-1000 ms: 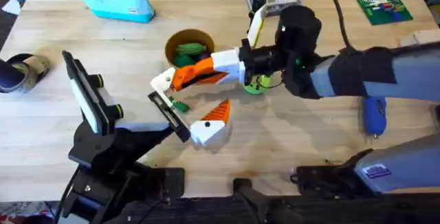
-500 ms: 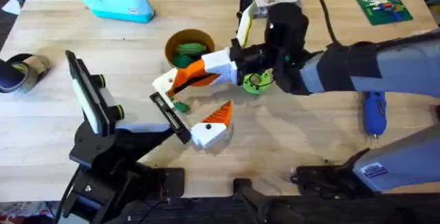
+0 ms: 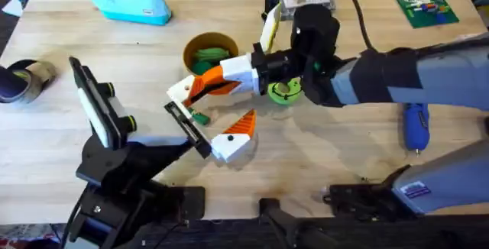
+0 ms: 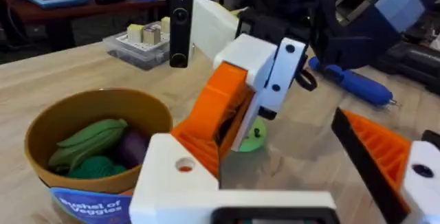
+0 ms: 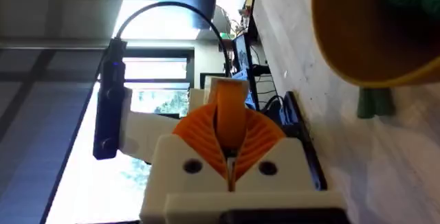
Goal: Pick up the gripper from the table and insert it into the empty holder that is missing its gripper. Then pick up a screw, insert it into the mounting hole, and use the screwdriver to tighten it. Finally, clean up the table by picking up the vegetable and placing it into the bucket.
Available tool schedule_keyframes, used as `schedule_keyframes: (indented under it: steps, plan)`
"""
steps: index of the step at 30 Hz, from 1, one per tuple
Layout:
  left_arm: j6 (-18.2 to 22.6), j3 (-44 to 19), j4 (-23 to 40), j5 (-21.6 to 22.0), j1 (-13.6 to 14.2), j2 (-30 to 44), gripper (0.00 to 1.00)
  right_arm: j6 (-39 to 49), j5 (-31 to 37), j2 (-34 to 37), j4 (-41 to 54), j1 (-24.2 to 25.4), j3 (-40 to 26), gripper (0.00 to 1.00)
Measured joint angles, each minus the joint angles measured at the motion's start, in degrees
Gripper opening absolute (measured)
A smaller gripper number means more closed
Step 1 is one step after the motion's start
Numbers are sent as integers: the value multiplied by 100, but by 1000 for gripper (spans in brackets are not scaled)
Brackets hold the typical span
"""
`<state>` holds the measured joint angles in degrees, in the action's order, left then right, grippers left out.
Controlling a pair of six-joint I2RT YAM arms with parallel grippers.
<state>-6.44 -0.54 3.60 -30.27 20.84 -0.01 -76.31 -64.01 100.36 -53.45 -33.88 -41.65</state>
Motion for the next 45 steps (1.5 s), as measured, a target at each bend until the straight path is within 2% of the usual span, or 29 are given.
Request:
schedule_keyframes:
  steps: [15, 28, 32, 34, 41, 45]
  plan:
    - [22, 0, -2, 123, -11, 2, 993, -41, 348, 2, -170, -84, 0, 9]
    - [46, 0, -5, 145, -11, 0, 993, -131, 370, 44, -278, -88, 2, 9]
    - [51, 0, -5, 157, -11, 0, 993, -160, 362, 49, -277, -101, 2, 166]
    - [86, 0, -16, 4, 14, 2, 993, -170, 380, 65, -267, -173, 2, 243]
    - [196, 0, -14, -66, 21, 2, 993, -187, 419, 150, -525, -220, 2, 458]
    - [204, 0, -16, -379, 99, 0, 993, -181, 353, 151, -602, -314, 2, 513]
